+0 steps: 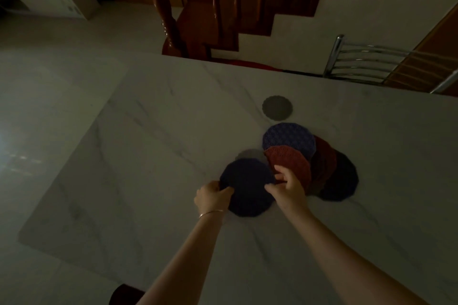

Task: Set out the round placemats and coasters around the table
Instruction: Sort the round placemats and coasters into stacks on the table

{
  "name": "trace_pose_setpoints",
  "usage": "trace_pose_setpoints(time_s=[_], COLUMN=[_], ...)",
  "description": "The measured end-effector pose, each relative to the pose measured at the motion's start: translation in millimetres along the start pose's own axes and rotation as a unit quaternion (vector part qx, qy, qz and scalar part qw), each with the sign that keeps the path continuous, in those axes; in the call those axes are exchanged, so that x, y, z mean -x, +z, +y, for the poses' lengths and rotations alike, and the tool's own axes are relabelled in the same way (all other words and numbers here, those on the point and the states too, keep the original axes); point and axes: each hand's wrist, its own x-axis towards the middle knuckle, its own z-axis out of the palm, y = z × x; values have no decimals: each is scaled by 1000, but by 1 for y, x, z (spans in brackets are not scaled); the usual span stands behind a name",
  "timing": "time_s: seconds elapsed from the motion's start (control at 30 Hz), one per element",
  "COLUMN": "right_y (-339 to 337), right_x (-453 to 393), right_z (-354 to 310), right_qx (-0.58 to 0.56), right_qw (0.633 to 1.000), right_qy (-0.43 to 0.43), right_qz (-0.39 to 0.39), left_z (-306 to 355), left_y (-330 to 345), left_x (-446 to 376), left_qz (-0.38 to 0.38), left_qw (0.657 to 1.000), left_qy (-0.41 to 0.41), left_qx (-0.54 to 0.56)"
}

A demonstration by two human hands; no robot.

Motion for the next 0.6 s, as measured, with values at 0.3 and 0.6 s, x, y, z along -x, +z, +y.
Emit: trace_pose_setpoints(time_s=[0.3,0.6], right_y=[-12,-47], right_x=[17,-25], right_z=[25,-6], right_qx=[32,388], right_qw=[999,907], right_qy=[-14,-103], right_qz=[-42,126], left_z=[-27,-63], left_y=[3,-7], left_x=[49,72], left_qz=[-87,-98], left_qw=[949,904], left_qy=[-37,-95], left_qx=[301,406])
